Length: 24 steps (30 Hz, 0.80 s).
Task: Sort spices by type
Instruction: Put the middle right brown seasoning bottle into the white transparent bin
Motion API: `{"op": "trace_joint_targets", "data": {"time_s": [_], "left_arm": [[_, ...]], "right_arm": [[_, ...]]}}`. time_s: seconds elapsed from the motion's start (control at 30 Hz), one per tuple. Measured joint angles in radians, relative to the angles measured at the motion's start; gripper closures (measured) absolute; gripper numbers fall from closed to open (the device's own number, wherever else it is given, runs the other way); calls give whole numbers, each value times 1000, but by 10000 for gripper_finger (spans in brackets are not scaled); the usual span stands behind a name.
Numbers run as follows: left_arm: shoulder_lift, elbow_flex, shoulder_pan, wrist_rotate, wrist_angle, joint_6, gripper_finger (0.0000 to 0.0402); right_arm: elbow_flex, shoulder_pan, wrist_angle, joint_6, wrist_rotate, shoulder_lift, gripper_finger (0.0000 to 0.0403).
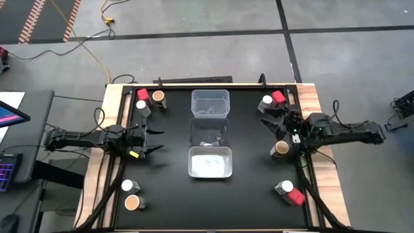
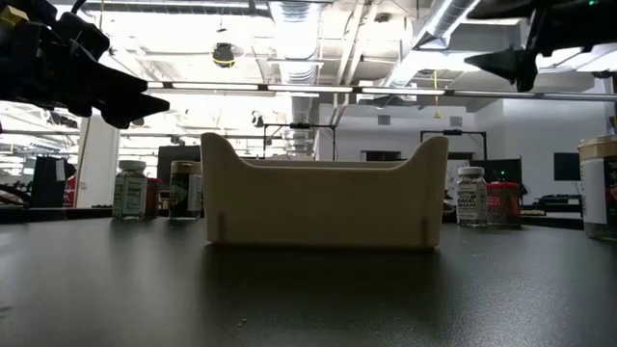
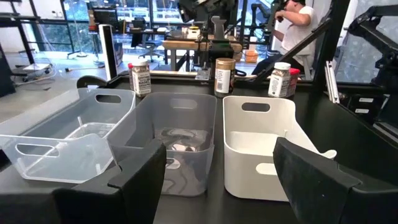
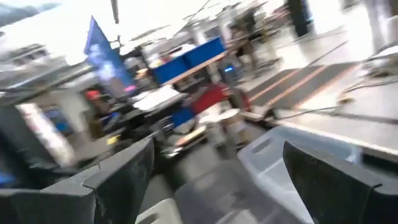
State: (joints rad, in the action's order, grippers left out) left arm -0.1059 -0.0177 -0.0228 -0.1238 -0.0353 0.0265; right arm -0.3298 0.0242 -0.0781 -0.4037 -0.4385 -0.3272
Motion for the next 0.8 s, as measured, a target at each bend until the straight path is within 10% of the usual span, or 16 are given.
{"op": "trace_joint_targets", "data": {"time_s": [0.3, 0.8], "left_arm": [[0, 0, 0, 0, 0, 0, 116], [0, 0, 0, 0, 0, 0, 116]], "right_arm": [[-136, -130, 153, 95, -18, -74, 23], [-748, -303, 993, -119, -3, -395, 24]]}}
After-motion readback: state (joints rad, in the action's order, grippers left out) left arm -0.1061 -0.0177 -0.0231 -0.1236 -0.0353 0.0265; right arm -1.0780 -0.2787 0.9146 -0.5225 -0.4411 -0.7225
